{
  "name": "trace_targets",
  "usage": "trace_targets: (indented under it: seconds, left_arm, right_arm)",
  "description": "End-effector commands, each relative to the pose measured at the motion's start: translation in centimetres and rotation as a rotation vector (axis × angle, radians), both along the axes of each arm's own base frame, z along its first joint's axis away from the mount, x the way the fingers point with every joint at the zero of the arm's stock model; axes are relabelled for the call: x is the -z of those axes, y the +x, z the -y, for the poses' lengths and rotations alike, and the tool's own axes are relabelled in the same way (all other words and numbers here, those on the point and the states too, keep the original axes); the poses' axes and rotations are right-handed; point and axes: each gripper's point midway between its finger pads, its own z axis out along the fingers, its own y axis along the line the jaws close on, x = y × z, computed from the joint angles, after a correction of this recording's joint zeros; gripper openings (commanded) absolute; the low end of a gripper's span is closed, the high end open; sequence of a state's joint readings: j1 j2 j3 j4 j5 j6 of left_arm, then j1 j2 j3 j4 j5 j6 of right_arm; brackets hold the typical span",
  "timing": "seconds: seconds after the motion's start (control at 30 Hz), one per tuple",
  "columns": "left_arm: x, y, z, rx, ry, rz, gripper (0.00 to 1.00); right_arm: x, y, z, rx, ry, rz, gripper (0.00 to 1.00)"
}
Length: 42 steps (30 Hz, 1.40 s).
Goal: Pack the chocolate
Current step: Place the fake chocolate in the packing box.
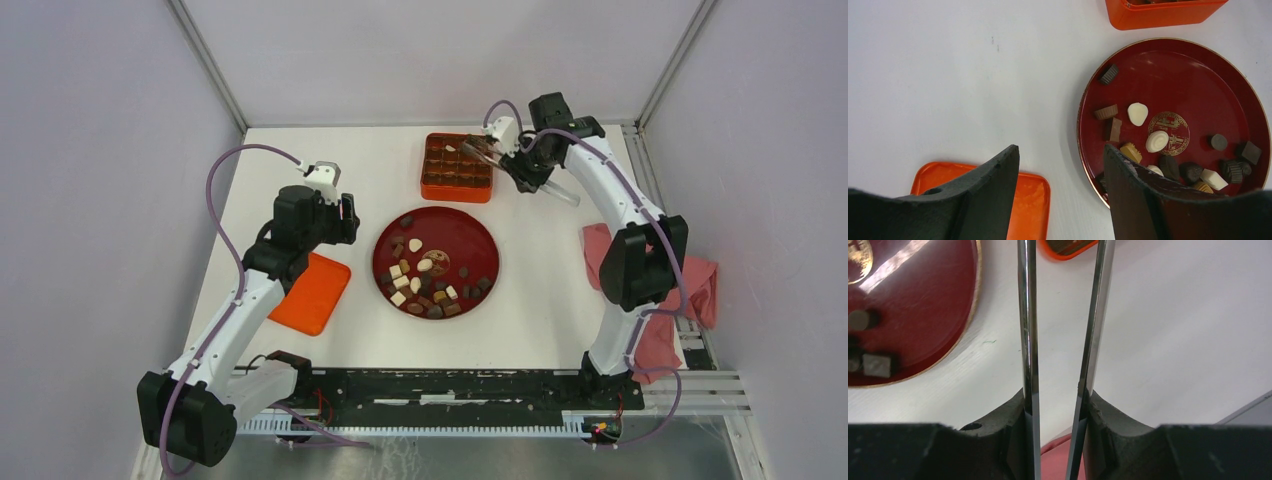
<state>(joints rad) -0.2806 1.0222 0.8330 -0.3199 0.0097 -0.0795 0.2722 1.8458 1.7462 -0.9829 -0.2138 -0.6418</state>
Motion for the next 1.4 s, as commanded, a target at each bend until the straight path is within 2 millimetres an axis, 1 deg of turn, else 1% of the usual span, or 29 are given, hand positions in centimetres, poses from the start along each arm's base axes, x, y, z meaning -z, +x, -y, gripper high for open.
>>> trace_targets:
  seconds: [0.0, 0.17, 0.23, 0.4, 0.53, 0.77, 0.93, 1.03, 1.13, 1.27, 1.37]
  left_arm:
    - [-0.5, 0.4, -0.1, 0.021, 0.025, 0.03, 0.68]
    - [-0.5, 0.4, -0.2, 0.021, 0.028, 0.031, 0.68]
    - [-0.5, 0.4, -0.1, 0.022, 0.028, 0.03, 0.68]
    - [-0.3, 0.4, -0.1, 0.024, 0.03, 0.024, 0.68]
    - [-0.2, 0.4, -0.1, 0.027, 0.029, 0.021, 0.68]
    - [0.1, 0.5, 0.1, 0.036, 0.029, 0.01, 0.68]
    - [0.1, 0.5, 0.1, 0.037, 0.029, 0.009, 0.68]
    - [0.1, 0.5, 0.1, 0.036, 0.029, 0.009, 0.68]
    - [0.1, 0.5, 0.1, 0.037, 0.029, 0.009, 0.68]
    - [0.1, 0.5, 0.2, 0.038, 0.028, 0.009, 0.68]
    - [0.1, 0.5, 0.2, 0.039, 0.029, 0.009, 0.68]
  right_arm:
    - [-0.3, 4.1, 0.2, 0.077, 0.008, 0.053, 0.02]
    - [1.2, 7.5, 0.7, 0.14, -0.027, 0.09, 0.03]
    - [1.7, 8.5, 0.5, 0.157, -0.025, 0.099, 0.03]
    - [3.0, 10.6, 0.3, 0.192, -0.016, 0.112, 0.03]
    - [3.6, 11.6, 0.1, 0.203, -0.015, 0.115, 0.03]
    - [5.8, 12.4, 0.3, 0.215, -0.039, 0.096, 0.06]
    - [6.1, 13.0, 0.3, 0.225, -0.048, 0.105, 0.09]
    - [6.4, 13.1, 0.5, 0.227, -0.053, 0.102, 0.12]
    - [6.8, 13.0, 0.5, 0.227, -0.058, 0.093, 0.18]
    - [7.1, 12.9, 0.4, 0.225, -0.055, 0.088, 0.3]
    - [7.3, 13.0, 0.3, 0.223, -0.054, 0.083, 0.36]
